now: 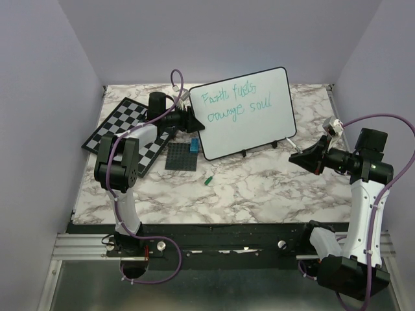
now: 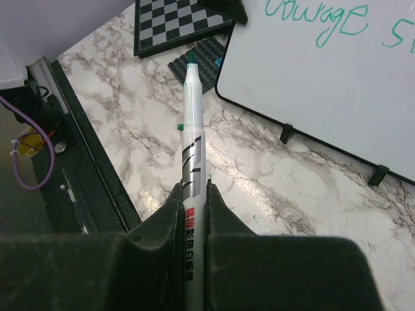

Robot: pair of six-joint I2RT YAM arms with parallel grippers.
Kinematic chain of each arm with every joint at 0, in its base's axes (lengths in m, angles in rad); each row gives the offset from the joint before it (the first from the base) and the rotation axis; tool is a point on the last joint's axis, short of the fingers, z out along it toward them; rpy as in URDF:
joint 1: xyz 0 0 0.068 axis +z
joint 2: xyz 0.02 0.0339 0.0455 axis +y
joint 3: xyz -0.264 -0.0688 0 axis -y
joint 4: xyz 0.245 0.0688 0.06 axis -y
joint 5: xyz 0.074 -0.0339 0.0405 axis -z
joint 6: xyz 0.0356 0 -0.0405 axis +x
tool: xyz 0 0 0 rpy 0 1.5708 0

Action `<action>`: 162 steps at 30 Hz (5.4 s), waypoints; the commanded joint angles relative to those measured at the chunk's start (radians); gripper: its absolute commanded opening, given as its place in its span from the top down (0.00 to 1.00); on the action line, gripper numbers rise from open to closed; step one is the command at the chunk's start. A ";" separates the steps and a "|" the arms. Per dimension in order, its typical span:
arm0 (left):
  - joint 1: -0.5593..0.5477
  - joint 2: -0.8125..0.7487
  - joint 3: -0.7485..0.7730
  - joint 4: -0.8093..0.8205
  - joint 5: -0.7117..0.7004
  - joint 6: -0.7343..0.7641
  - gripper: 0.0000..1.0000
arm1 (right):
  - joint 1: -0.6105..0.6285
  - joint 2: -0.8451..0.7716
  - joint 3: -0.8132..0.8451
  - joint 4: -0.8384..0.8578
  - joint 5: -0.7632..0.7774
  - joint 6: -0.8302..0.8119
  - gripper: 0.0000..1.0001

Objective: Write a sentence on the whiteboard
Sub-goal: Place the whiteboard on the whiteboard stand, then close the whiteboard marker at the center of the board.

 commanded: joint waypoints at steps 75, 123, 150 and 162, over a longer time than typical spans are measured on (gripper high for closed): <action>-0.522 -0.838 -0.445 -0.773 -0.869 -0.174 0.19 | -0.005 0.081 -0.152 0.132 0.041 -0.052 0.99; -0.730 -0.118 -0.167 -0.713 -0.845 0.135 0.96 | -0.004 0.338 -0.037 -0.137 0.137 -0.291 0.99; -0.824 -0.262 -0.324 -0.443 -0.708 0.555 0.98 | 0.367 0.926 0.120 -0.279 0.360 -0.308 0.99; -0.827 -0.287 -0.304 -0.472 -0.722 0.554 0.98 | 0.593 1.025 0.124 -0.236 0.397 -0.234 0.99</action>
